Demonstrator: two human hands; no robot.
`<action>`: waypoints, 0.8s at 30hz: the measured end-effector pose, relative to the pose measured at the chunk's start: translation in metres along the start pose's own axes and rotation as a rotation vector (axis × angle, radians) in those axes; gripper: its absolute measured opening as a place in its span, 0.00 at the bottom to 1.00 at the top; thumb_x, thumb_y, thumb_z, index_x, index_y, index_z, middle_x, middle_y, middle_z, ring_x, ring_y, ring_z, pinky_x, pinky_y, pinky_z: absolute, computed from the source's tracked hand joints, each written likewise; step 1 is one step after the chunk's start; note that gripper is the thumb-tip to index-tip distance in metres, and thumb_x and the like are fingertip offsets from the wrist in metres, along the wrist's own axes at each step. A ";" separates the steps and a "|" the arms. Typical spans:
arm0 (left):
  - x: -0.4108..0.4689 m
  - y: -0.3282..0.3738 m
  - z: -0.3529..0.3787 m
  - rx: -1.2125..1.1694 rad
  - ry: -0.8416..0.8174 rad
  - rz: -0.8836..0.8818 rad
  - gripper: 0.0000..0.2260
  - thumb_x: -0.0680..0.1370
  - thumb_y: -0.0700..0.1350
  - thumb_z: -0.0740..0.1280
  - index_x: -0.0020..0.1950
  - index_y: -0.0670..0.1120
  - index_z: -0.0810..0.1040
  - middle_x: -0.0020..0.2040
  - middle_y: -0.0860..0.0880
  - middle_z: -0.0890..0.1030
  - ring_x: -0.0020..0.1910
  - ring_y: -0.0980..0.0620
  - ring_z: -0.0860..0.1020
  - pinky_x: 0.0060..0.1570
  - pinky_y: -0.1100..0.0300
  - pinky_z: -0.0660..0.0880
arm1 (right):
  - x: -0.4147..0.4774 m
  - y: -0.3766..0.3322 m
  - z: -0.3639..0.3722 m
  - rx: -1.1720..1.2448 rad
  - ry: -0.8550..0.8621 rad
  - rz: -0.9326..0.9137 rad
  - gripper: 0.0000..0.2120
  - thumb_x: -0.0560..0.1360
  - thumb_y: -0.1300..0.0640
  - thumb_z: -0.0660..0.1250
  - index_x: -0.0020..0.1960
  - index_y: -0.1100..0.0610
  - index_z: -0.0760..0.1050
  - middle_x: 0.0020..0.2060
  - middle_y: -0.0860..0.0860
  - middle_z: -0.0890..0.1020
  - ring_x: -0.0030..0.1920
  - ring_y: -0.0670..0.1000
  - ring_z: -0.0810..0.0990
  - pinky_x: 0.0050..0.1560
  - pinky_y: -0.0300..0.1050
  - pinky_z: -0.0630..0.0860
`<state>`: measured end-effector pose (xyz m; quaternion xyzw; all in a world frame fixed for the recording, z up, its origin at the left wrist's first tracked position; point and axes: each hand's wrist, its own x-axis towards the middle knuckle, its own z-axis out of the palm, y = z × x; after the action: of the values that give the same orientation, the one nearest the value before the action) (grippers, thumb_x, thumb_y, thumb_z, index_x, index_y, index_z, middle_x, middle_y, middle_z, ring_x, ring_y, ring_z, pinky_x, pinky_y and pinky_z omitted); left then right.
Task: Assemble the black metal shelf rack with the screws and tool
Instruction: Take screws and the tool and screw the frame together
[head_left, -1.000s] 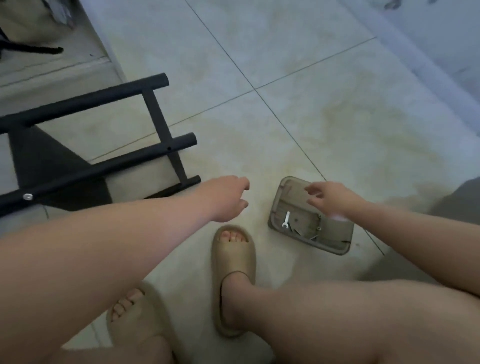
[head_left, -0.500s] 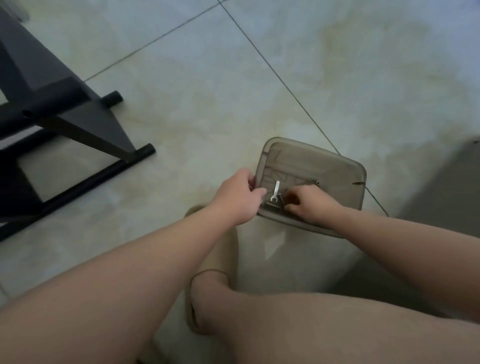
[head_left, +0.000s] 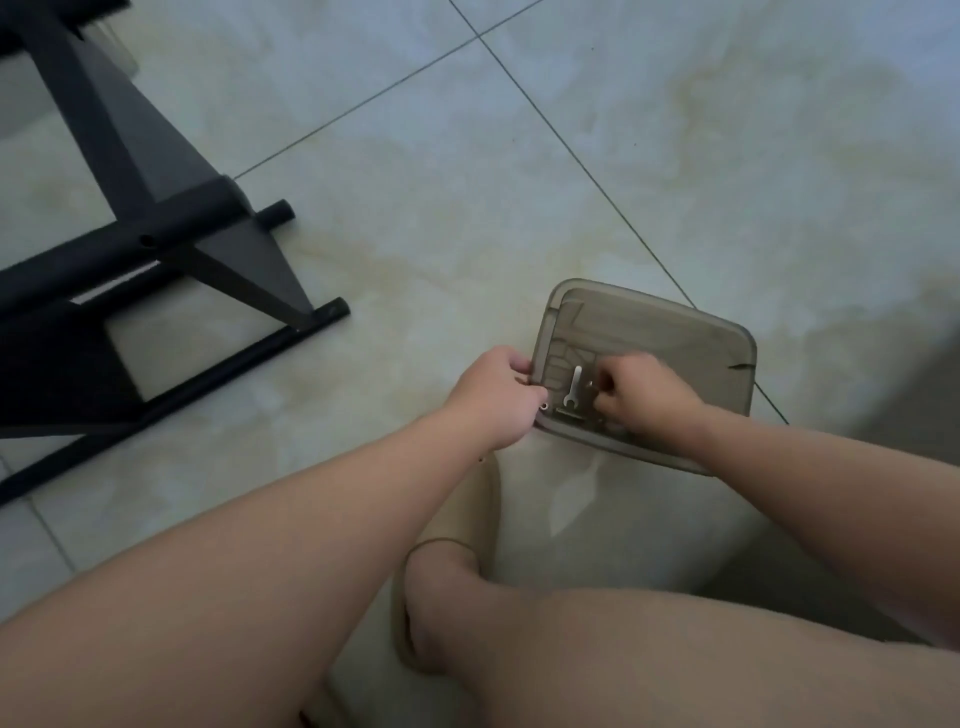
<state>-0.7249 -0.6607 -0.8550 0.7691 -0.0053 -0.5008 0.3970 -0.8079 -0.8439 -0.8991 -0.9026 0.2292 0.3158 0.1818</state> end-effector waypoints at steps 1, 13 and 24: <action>-0.004 0.003 -0.004 0.031 -0.001 -0.006 0.11 0.78 0.44 0.69 0.59 0.48 0.73 0.57 0.43 0.81 0.56 0.40 0.81 0.59 0.45 0.78 | -0.004 -0.003 -0.008 0.052 0.031 0.008 0.02 0.74 0.58 0.66 0.45 0.56 0.76 0.44 0.55 0.80 0.48 0.61 0.80 0.47 0.51 0.79; -0.145 0.058 -0.131 0.499 0.195 0.145 0.14 0.79 0.49 0.68 0.63 0.47 0.77 0.59 0.47 0.80 0.57 0.46 0.80 0.54 0.56 0.75 | -0.113 -0.126 -0.158 0.245 0.324 -0.353 0.12 0.76 0.64 0.64 0.55 0.51 0.78 0.36 0.43 0.81 0.41 0.49 0.81 0.44 0.43 0.75; -0.251 0.006 -0.225 0.343 0.522 0.267 0.03 0.79 0.48 0.67 0.45 0.55 0.77 0.44 0.55 0.80 0.46 0.53 0.78 0.46 0.57 0.74 | -0.215 -0.291 -0.185 0.376 0.410 -0.539 0.09 0.74 0.62 0.64 0.40 0.49 0.75 0.35 0.50 0.81 0.33 0.50 0.77 0.33 0.42 0.74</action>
<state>-0.6733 -0.4268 -0.6181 0.9196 -0.0882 -0.2223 0.3117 -0.7133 -0.6265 -0.5693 -0.9257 0.0694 0.0221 0.3711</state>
